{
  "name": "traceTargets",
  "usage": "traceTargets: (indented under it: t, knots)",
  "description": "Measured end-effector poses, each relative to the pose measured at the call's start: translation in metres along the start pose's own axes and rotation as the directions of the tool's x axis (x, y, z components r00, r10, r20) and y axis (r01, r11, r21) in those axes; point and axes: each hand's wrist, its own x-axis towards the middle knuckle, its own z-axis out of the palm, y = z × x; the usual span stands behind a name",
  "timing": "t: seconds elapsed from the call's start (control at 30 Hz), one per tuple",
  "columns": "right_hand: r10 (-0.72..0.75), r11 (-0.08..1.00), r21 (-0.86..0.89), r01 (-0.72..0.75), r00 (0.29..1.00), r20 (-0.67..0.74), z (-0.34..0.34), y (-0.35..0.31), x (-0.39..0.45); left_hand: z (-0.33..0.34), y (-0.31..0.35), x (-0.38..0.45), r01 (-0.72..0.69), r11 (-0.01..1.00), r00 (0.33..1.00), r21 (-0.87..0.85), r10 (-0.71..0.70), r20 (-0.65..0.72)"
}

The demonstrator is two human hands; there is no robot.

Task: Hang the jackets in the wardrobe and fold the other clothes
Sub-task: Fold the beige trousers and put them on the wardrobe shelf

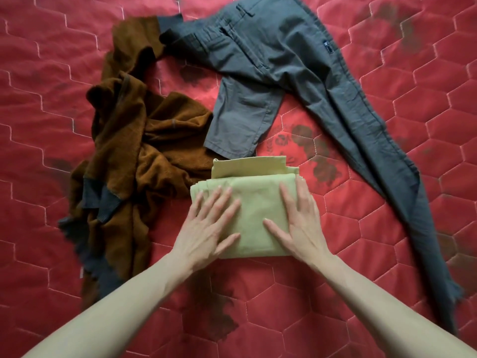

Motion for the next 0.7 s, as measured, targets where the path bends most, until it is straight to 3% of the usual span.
traceTargets:
  t: [0.03,0.07,0.13,0.17,0.27,0.4,0.53,0.6,0.7]
  knots:
    - [0.162,0.981,0.108,-0.159,0.986,-0.023,-0.002,-0.003,0.000,-0.003,0.000,-0.002,0.154,0.987,0.986,-0.055,-0.157,-0.053]
    - [0.294,0.937,0.207,-0.280,0.955,-0.041,-0.004,-0.005,0.000,-0.007,0.001,-0.004,0.341,0.929,0.931,-0.142,-0.355,-0.086]
    - [0.442,0.840,0.366,-0.400,0.896,-0.036,-0.008,-0.008,0.005,-0.013,0.006,-0.004,0.634,0.678,0.732,-0.371,-0.681,0.006]
    - [0.490,0.779,0.445,-0.441,0.872,0.006,-0.012,-0.011,0.010,-0.015,0.008,-0.002,0.695,0.543,0.658,-0.471,-0.744,0.114]
    - [0.527,0.635,0.575,-0.516,0.833,0.165,-0.022,-0.012,0.024,-0.015,0.011,0.006,0.714,0.269,0.578,-0.646,-0.748,0.328]
    - [0.503,0.580,0.588,-0.564,0.816,0.286,-0.037,-0.009,0.039,-0.023,0.007,0.019,0.732,0.123,0.514,-0.670,-0.745,0.425]
    - [0.438,0.503,0.626,-0.597,0.800,0.411,-0.040,-0.009,0.046,-0.033,0.000,0.019,0.699,0.004,0.523,-0.715,-0.685,0.508]
    - [0.423,0.456,0.656,-0.602,0.795,0.435,-0.038,-0.012,0.042,-0.037,-0.004,0.018,0.668,-0.112,0.537,-0.736,-0.612,0.580]
    - [0.425,0.421,0.700,-0.577,0.807,0.410,-0.038,-0.013,0.034,-0.042,-0.011,0.018,0.675,-0.263,0.503,-0.689,-0.519,0.691]
